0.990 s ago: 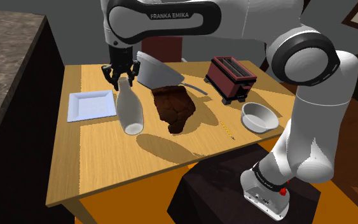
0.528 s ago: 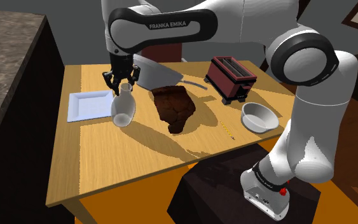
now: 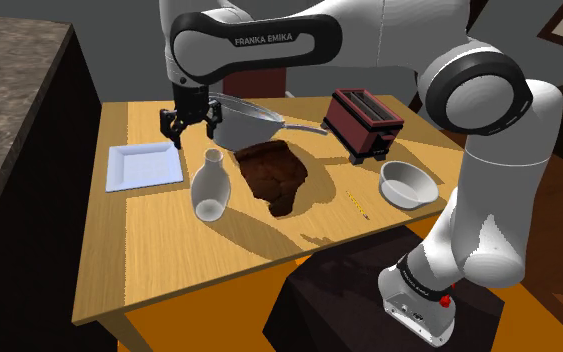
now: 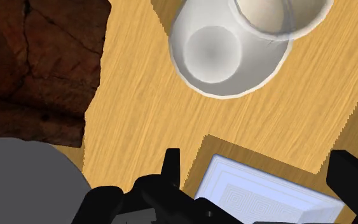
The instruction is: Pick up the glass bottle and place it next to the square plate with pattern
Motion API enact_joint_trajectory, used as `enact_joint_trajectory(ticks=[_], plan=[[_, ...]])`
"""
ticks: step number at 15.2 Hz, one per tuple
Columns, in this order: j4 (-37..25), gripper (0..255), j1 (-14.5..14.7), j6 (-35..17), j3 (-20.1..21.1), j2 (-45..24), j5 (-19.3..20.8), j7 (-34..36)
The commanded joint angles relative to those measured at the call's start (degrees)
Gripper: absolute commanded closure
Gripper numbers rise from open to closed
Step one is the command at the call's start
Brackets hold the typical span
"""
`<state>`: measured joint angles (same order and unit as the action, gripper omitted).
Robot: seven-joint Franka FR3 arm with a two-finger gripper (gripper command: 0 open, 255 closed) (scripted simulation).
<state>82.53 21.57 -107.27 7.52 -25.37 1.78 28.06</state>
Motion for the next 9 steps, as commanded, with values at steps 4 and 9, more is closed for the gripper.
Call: enact_joint_trajectory(ticks=[4,9], plan=[[-3.3,0,0.0,3.7,0.0,0.3,-0.1,-0.1],[-6.8,0,0.1,7.1,0.0,0.3,-0.1,-0.1]])
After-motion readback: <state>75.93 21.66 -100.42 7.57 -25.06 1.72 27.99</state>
